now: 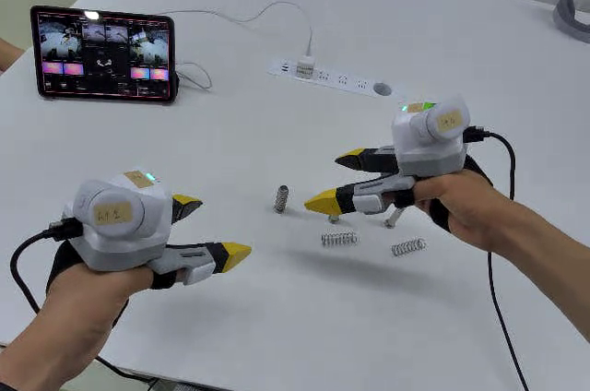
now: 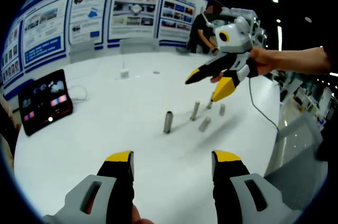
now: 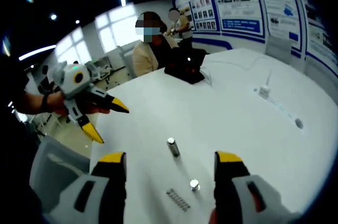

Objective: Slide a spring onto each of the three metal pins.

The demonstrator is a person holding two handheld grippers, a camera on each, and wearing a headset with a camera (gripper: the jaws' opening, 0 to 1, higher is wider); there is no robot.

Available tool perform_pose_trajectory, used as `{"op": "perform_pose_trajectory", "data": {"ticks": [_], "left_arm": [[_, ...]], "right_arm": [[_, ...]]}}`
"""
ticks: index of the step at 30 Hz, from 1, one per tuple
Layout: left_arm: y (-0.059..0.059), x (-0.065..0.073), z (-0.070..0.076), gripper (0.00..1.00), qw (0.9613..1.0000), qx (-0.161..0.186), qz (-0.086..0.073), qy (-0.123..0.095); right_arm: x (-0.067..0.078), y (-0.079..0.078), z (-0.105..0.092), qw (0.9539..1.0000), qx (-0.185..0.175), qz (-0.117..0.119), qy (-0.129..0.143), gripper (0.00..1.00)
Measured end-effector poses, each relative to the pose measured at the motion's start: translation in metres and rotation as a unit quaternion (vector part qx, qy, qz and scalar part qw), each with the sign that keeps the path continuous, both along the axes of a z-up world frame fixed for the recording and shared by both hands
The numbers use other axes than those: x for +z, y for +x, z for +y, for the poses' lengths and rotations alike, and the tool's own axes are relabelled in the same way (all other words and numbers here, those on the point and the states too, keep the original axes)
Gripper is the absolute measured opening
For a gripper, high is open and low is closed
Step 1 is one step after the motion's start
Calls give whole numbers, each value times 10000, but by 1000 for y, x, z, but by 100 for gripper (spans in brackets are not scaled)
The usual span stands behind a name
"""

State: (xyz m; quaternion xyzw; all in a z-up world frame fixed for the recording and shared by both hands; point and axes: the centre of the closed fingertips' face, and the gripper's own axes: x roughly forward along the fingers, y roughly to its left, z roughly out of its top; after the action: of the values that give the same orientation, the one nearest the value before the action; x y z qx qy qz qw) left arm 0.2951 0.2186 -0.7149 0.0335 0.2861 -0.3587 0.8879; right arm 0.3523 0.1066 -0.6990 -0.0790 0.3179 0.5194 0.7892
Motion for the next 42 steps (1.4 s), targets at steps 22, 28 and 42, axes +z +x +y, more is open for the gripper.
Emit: {"op": "perform_pose_trajectory", "data": {"ticks": [22, 28, 42], "left_arm": [[1, -3, -11, 64, 9999, -123, 73, 83], [2, -1, -19, 64, 9997, -192, 58, 101], [3, 1, -40, 65, 9992, -377, 47, 117]], "right_arm": [[11, -14, -31, 9986, -474, -116, 206, 73], [8, -23, -45, 9978, -616, -108, 215, 74], [11, -32, -76, 9944, -1013, -135, 259, 76]]}}
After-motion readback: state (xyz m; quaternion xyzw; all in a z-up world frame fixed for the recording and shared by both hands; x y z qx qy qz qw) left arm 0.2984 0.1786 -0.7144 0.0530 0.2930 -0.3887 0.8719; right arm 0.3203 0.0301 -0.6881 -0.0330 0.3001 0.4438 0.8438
